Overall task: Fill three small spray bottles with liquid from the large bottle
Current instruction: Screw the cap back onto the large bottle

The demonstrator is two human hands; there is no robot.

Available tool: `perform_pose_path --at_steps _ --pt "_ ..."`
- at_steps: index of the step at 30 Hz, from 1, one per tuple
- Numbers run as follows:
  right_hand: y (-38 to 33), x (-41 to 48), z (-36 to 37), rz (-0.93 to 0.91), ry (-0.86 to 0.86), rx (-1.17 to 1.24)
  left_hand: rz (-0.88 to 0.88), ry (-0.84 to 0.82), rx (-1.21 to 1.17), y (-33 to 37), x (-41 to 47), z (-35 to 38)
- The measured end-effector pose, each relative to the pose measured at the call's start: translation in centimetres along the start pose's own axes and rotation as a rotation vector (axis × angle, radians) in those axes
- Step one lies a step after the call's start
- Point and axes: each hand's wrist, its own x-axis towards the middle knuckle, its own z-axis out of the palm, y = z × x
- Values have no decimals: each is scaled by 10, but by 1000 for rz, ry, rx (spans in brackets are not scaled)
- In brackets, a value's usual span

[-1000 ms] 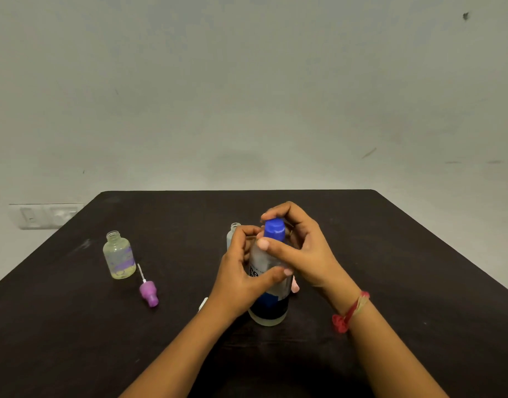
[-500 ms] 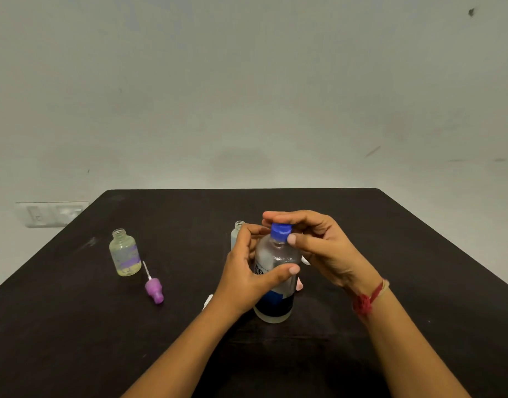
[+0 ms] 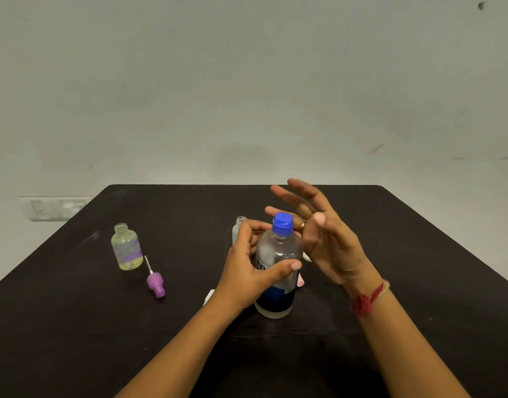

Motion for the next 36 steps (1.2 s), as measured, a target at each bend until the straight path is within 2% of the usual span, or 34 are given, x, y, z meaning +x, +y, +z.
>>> perform_pose_path --at_steps 2,6,11,14,20,28,31,33,36 --pt "-1 -1 -1 25 -29 61 -3 0 0 0 0 0" --pt "0 -2 1 49 22 -126 -12 -6 -8 1 -1 -1" --pt "5 0 7 3 125 -212 -19 5 -6 1 0 1" --pt "8 0 8 -15 98 -288 -7 9 -3 1 0 1" --pt "-2 -3 0 41 -44 -26 3 -1 -9 3 -1 1" --pt "5 0 1 -30 130 -230 -11 -6 -17 1 0 2" --pt "9 0 6 -19 114 -285 -14 0 -18 2 -1 1" --pt "8 0 5 16 69 -255 -15 3 -24 3 -1 1" --pt "3 -1 2 37 20 -68 -14 0 -27 3 -1 1"
